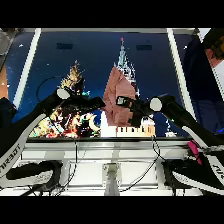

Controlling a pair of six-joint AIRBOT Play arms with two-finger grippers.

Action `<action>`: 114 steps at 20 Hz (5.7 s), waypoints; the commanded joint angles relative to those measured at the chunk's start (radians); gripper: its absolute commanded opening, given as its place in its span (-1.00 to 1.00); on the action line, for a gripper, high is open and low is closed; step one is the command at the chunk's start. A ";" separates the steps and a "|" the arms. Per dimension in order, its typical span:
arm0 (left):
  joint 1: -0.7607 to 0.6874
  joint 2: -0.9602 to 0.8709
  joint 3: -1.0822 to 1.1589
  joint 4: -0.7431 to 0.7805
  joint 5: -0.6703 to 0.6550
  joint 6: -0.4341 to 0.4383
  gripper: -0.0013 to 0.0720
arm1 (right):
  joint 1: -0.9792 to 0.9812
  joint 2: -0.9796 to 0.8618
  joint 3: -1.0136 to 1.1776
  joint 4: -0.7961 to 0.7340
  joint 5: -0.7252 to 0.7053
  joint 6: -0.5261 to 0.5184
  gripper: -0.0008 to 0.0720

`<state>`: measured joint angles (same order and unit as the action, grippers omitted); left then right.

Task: Fold the clothes and pants, and hang the long-sleeved shirts on hangers.

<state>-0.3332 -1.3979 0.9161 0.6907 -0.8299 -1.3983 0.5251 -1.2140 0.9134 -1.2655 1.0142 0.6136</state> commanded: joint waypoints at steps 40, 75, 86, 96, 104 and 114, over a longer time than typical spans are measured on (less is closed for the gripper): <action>0.071 -0.075 0.088 0.270 0.482 0.029 0.67 | -0.351 -0.042 -0.053 -0.299 -0.396 1.958 -0.95; 0.037 0.120 -0.410 -0.588 0.209 0.573 0.58 | -0.450 -0.042 -0.053 0.220 -0.219 1.093 -0.95; -0.059 0.016 -0.352 -0.572 0.220 0.430 0.55 | -0.450 -0.042 -0.053 0.222 -0.219 1.093 -0.95; -0.007 0.047 -0.258 -0.522 0.199 0.418 -0.93 | -0.451 -0.042 -0.050 0.203 -0.269 1.094 -0.92; 0.142 0.175 -0.258 -0.163 0.181 0.239 -0.93 | -0.451 -0.042 -0.048 0.116 -0.340 1.122 0.10; 0.144 0.175 -0.259 -0.134 0.174 0.239 -0.93 | -0.833 -0.164 -0.055 0.441 0.324 0.793 0.14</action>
<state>-0.1913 -1.2240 0.6567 0.5442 -0.6552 -1.1564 -0.1970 -1.3319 0.8616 -0.9340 1.1114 1.5177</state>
